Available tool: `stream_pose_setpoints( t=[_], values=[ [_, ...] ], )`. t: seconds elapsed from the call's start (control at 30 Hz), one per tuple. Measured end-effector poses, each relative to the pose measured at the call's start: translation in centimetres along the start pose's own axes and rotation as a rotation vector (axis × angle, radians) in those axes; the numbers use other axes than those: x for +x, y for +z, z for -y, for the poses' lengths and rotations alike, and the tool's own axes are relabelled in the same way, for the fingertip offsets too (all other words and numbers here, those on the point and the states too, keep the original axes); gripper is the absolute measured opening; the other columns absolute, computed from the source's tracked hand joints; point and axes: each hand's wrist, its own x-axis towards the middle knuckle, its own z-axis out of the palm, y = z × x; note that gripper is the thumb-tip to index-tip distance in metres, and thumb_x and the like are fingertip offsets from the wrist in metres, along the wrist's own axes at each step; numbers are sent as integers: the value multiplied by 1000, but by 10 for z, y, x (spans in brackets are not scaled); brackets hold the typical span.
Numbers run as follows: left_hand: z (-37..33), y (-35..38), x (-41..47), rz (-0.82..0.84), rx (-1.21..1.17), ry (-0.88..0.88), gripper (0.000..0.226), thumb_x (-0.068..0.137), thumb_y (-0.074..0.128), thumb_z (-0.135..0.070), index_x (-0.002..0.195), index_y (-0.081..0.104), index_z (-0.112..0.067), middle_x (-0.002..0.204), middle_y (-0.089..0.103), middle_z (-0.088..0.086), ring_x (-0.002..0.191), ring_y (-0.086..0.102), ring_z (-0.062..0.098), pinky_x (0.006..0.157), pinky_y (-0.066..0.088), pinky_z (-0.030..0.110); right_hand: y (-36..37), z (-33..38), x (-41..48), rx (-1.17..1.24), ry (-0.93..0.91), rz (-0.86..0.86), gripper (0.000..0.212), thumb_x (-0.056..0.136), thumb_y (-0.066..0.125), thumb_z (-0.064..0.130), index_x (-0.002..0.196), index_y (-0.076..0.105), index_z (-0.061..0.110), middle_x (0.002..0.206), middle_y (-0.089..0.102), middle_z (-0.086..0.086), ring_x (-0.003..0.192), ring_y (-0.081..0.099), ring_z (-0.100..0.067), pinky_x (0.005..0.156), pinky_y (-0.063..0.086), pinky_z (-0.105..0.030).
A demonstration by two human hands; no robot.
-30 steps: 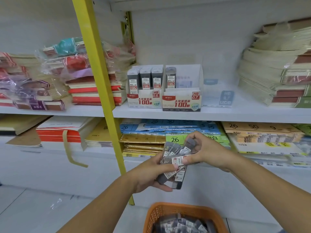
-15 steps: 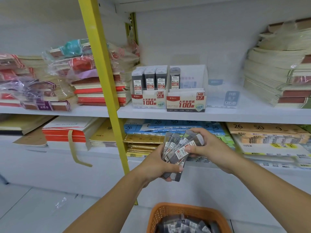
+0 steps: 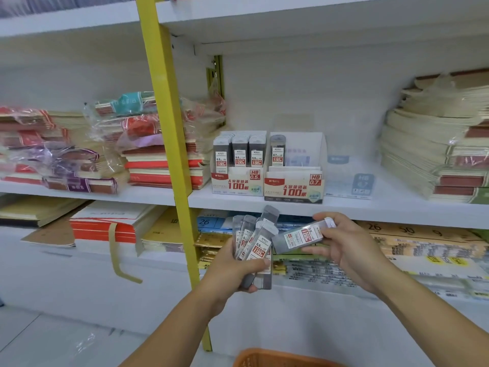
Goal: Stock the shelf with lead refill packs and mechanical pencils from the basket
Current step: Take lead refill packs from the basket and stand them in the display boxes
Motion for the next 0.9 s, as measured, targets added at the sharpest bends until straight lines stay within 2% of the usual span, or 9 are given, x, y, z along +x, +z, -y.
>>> stream_pose_setpoints(
  t=[0.13,0.23,0.33,0.4,0.5,0.63,0.7,0.77,0.9],
  values=[
    [-5,-2,-2,-17,-27,18,53,72,90,-20,110,59,-38,87,74,-17,82,73,13,59,57,27,7,4,-5,-71,-33,15,21,99,45,0,110,61,8,101,65,-20,91,72,-27,70,61,-34],
    [-9,-4,-6,-30,-40,49,53,72,90,-20,111,59,-39,89,74,-17,84,73,14,59,57,27,15,12,-11,-213,-124,13,30,98,49,1,109,67,21,104,65,-11,93,72,-22,74,61,-34],
    [-21,-12,-11,-57,-75,96,52,73,89,-19,113,60,-37,91,75,-16,82,74,13,58,57,26,30,38,-12,-361,-298,34,39,97,52,2,107,69,36,104,70,5,94,71,-15,72,60,-27],
    [-31,-22,-11,-89,-142,128,53,73,88,-17,114,60,-35,94,77,-11,79,76,13,55,56,25,46,65,-8,-436,-447,43,39,95,56,4,104,68,40,100,72,11,93,70,-10,72,58,-23],
    [-45,-42,-12,-141,-266,152,54,72,87,-20,115,60,-38,98,78,-8,80,77,16,52,54,25,80,107,9,-573,-680,18,34,93,61,10,105,60,42,99,72,10,90,69,-5,72,56,-22],
    [-54,-66,-10,-160,-350,200,64,63,86,-34,120,60,-39,104,78,-7,94,75,21,62,55,31,130,135,44,-726,-840,32,28,93,63,15,97,47,39,96,70,7,85,68,-4,70,58,-27],
    [-56,-74,-7,-164,-384,220,67,58,84,-37,120,60,-39,105,78,-6,94,76,19,72,57,35,151,135,63,-843,-863,36,24,93,61,17,100,46,34,94,67,9,83,67,-6,73,58,-31],
    [-58,-78,-3,-164,-419,235,62,62,83,-31,120,60,-38,106,78,-5,93,76,18,75,59,37,166,129,81,-969,-828,60,22,93,61,18,102,46,31,94,64,11,84,64,-9,76,57,-36],
    [-60,-81,2,-157,-455,245,63,59,84,-28,116,60,-40,104,78,-7,92,76,18,79,63,44,181,111,108,-1149,-709,97,18,91,64,26,97,51,37,91,61,15,83,59,-5,68,51,-28]
  ],
)
